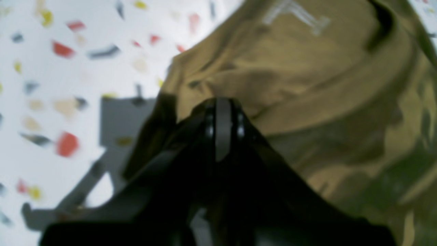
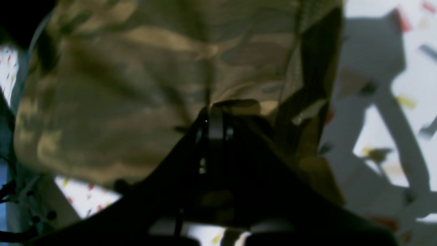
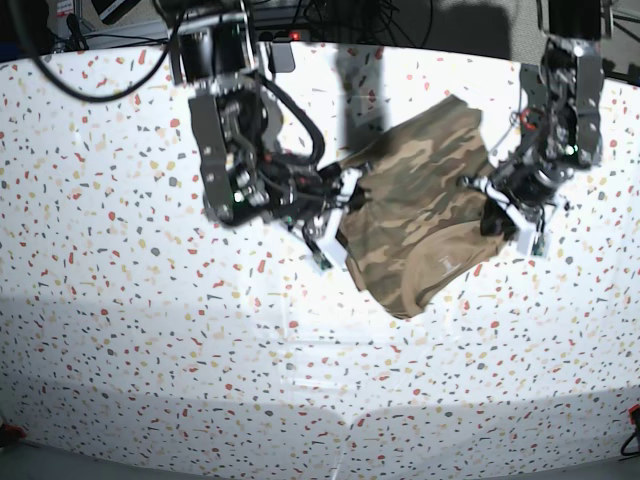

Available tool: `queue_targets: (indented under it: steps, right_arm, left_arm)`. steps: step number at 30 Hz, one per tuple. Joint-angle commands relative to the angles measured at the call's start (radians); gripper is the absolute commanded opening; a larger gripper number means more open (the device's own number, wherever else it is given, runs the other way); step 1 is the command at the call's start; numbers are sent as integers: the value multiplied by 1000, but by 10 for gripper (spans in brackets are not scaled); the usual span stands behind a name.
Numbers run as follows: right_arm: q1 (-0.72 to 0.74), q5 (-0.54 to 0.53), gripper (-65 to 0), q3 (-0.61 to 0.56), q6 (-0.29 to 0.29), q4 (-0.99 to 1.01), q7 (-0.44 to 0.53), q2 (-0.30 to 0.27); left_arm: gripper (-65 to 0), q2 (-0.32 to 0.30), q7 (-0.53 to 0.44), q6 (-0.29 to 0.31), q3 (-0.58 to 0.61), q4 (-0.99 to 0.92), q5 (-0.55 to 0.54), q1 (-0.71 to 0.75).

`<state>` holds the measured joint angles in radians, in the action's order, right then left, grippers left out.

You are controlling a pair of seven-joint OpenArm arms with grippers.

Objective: Fold the T-shirt properly

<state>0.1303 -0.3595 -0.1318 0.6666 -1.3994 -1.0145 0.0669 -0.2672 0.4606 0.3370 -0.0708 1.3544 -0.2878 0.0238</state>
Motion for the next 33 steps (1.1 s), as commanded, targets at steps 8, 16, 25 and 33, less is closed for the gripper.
queue_targets:
  steps: [8,16,25,33]
  right_arm:
    - [-111,-7,-650,-67,14,-103,3,5]
    - [-129,18,-650,-111,14,-180,9,5]
    - [-134,17,-650,-46,-25,-435,-19,-32]
    - [-197,-106,-650,180,-39,-587,-74,-150]
  left_arm:
    - [-650,-19,6,-23,-7,8,-19,-92]
    - [-650,-19,9,-23,-7,9,-19,-94]
    - [-650,-38,66,-23,-7,69,-108,-93]
    - [-650,-148,182,-117,-7,122,-245,-48]
